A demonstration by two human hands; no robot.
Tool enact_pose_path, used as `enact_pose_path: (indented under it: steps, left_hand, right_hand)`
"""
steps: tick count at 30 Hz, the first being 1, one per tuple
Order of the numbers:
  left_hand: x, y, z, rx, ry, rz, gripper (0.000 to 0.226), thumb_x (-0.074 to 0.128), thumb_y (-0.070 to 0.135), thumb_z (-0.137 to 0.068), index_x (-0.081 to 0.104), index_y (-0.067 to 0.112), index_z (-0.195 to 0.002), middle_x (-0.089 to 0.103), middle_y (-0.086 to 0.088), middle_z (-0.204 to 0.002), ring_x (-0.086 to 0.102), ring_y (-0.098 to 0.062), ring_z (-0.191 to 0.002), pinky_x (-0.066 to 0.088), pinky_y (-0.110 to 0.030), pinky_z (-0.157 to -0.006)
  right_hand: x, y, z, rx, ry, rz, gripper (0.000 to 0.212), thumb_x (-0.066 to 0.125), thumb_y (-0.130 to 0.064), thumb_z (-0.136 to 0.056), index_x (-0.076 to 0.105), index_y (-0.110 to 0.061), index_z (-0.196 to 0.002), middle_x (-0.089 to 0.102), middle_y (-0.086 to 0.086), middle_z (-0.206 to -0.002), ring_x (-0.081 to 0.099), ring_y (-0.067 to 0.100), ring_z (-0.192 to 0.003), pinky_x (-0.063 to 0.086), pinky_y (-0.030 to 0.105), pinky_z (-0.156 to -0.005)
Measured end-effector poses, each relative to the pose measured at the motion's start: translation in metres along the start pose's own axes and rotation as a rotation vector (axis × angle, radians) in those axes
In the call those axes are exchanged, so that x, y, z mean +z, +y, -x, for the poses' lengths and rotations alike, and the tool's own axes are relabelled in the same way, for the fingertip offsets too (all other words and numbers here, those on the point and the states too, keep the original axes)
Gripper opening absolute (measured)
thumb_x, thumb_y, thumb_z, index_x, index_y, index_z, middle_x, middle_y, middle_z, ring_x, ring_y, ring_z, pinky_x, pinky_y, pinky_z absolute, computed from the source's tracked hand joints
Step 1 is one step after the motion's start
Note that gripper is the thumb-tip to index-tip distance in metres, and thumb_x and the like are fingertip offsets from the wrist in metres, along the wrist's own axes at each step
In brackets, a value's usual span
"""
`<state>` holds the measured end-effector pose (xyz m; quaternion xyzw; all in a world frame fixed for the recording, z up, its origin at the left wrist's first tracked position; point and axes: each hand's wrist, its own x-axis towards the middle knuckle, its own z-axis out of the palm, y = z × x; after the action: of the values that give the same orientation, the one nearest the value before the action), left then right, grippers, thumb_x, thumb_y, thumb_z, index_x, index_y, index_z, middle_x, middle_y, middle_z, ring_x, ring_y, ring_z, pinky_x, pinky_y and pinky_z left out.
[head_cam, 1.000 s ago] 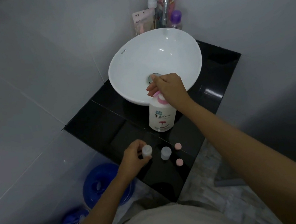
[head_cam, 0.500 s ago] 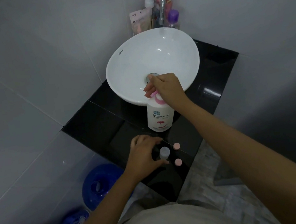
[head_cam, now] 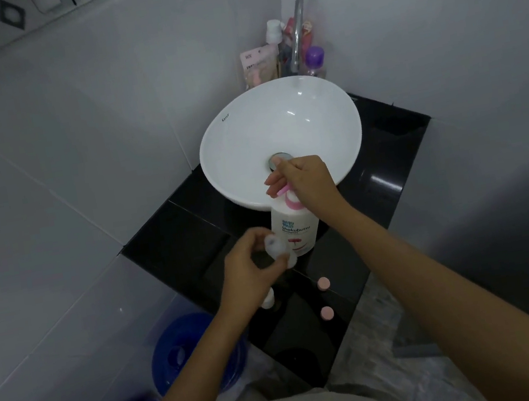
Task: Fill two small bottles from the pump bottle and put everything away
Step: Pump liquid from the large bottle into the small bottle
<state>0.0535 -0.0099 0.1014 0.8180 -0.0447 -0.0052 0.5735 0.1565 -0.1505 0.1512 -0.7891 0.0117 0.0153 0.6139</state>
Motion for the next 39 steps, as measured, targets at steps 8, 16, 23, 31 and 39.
enact_pose_path:
  steps: [8, 16, 23, 31, 39]
  left_hand:
    - [-0.020, 0.023, -0.028, 0.037, 0.053, -0.064, 0.040, 0.074, 0.015, -0.078, 0.063, 0.017, -0.116, 0.063, 0.002, -0.109, 0.058, -0.001, -0.096, 0.044, -0.004, -0.078]
    - [-0.023, 0.031, -0.034, 0.073, 0.094, -0.076, 0.033, 0.075, 0.022, -0.077, 0.065, 0.023, -0.107, 0.065, 0.006, -0.102, 0.058, 0.001, -0.092, 0.044, -0.004, -0.072]
    - [-0.030, 0.031, -0.038, 0.116, 0.080, -0.049, 0.034, 0.074, 0.022, -0.079, 0.066, 0.019, -0.112, 0.065, 0.004, -0.105, 0.060, -0.004, -0.098, 0.049, -0.020, -0.081]
    - [-0.029, 0.036, -0.040, 0.142, 0.045, -0.035, 0.039, 0.073, 0.021, -0.080, 0.064, 0.018, -0.118, 0.063, -0.002, -0.113, 0.058, -0.010, -0.107, 0.050, -0.028, -0.092]
    - [-0.028, 0.037, -0.043, 0.115, 0.072, 0.054, 0.036, 0.076, 0.021, -0.077, 0.068, 0.017, -0.111, 0.070, 0.004, -0.107, 0.063, -0.004, -0.102, 0.050, -0.014, -0.085]
  right_hand:
    - [-0.001, -0.004, 0.003, 0.009, -0.009, -0.063, 0.041, 0.050, -0.028, -0.095, 0.072, -0.001, -0.075, 0.071, 0.010, -0.063, 0.066, 0.011, -0.055, 0.051, 0.013, -0.060]
    - [0.000, -0.004, 0.003, 0.000, 0.007, -0.071, 0.039, 0.050, -0.023, -0.096, 0.071, 0.001, -0.075, 0.068, 0.007, -0.062, 0.064, 0.005, -0.053, 0.050, 0.011, -0.058]
    - [0.000, -0.001, 0.001, -0.007, 0.038, -0.055, 0.038, 0.051, -0.024, -0.095, 0.072, -0.003, -0.071, 0.068, 0.002, -0.062, 0.063, 0.001, -0.053, 0.049, 0.010, -0.059]
    - [0.001, 0.001, 0.001, -0.014, 0.035, -0.051, 0.038, 0.051, -0.024, -0.095, 0.072, -0.002, -0.073, 0.068, 0.003, -0.063, 0.063, 0.003, -0.057, 0.049, 0.011, -0.061]
    - [0.000, 0.002, 0.002, -0.071, 0.058, -0.041, 0.042, 0.047, -0.023, -0.097, 0.073, -0.003, -0.071, 0.069, 0.001, -0.063, 0.063, 0.005, -0.061, 0.048, 0.011, -0.063]
